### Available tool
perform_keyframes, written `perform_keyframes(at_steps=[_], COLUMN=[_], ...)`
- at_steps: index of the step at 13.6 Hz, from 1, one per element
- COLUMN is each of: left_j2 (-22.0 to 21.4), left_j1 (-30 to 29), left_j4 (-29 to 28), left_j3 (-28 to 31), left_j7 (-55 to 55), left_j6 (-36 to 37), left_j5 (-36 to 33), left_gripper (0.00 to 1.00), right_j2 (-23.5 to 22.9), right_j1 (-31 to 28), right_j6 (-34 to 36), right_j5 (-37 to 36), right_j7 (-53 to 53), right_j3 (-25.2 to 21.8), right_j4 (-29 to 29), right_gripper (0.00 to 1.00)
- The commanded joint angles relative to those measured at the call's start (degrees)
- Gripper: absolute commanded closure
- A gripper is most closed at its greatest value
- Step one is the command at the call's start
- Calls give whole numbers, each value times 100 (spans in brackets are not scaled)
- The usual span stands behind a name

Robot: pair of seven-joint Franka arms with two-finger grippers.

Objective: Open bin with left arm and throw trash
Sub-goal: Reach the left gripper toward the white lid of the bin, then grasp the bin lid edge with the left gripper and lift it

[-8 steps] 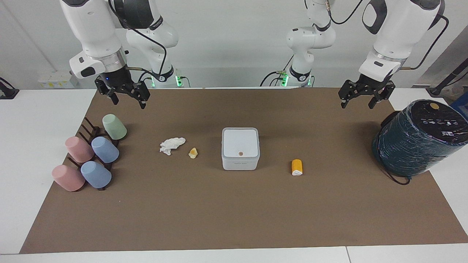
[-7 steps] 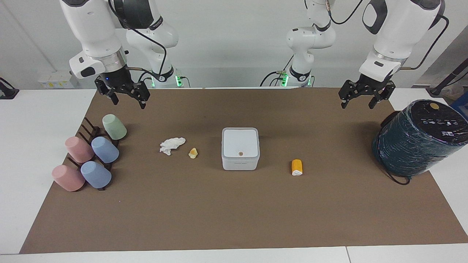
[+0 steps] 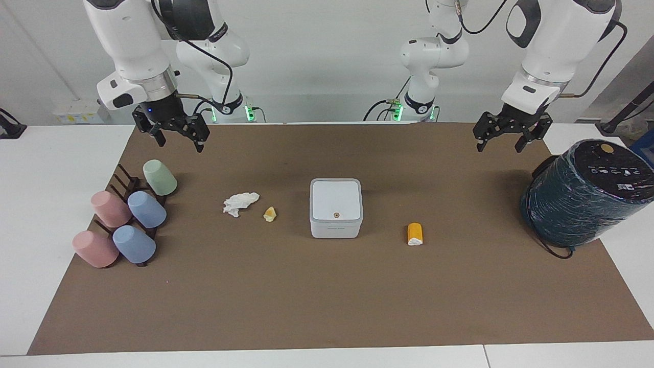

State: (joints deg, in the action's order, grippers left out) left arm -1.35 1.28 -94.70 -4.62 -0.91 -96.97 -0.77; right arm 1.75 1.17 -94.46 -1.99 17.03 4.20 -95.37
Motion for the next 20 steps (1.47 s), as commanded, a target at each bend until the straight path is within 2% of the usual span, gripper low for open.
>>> perform_keyframes(at_steps=[1,4,7,9,12,14,17,18,20], left_j2=[-146,-155,-199,-243,-322,-261,-182,-34,318], left_j1=[65,100,398,723,1355,1759,2269,2419,2762], left_j4=[-198,-206,-320,-417,-847,-1023,-1357,-1367,-1367], left_j3=[23,22,14,14,5,5,5,5,5], left_j7=[3,21,65,598,1503,2128,2709,2884,3253], left_j6=[-50,-24,-129,-182,-734,-1094,-1876,-2105,-2710], left_j5=[-72,-72,-63,-63,-10,129,350,350,350], left_gripper=[0,0,0,18,38,63,81,86,87], right_j2=[71,71,71,71,71,71,71,71,71], right_j1=[-91,-91,-91,-91,-91,-91,-91,-91,-91], right_j6=[7,7,7,7,15,7,7,15,7], right_j5=[85,85,85,85,85,85,85,85,85], right_j7=[-139,-139,-139,-139,-139,-139,-139,-139,-139], right_j3=[46,46,46,46,46,46,46,46,46], right_j4=[-61,-61,-61,-61,-61,-61,-61,-61,-61], right_gripper=[0,0,0,0,0,0,0,0,0])
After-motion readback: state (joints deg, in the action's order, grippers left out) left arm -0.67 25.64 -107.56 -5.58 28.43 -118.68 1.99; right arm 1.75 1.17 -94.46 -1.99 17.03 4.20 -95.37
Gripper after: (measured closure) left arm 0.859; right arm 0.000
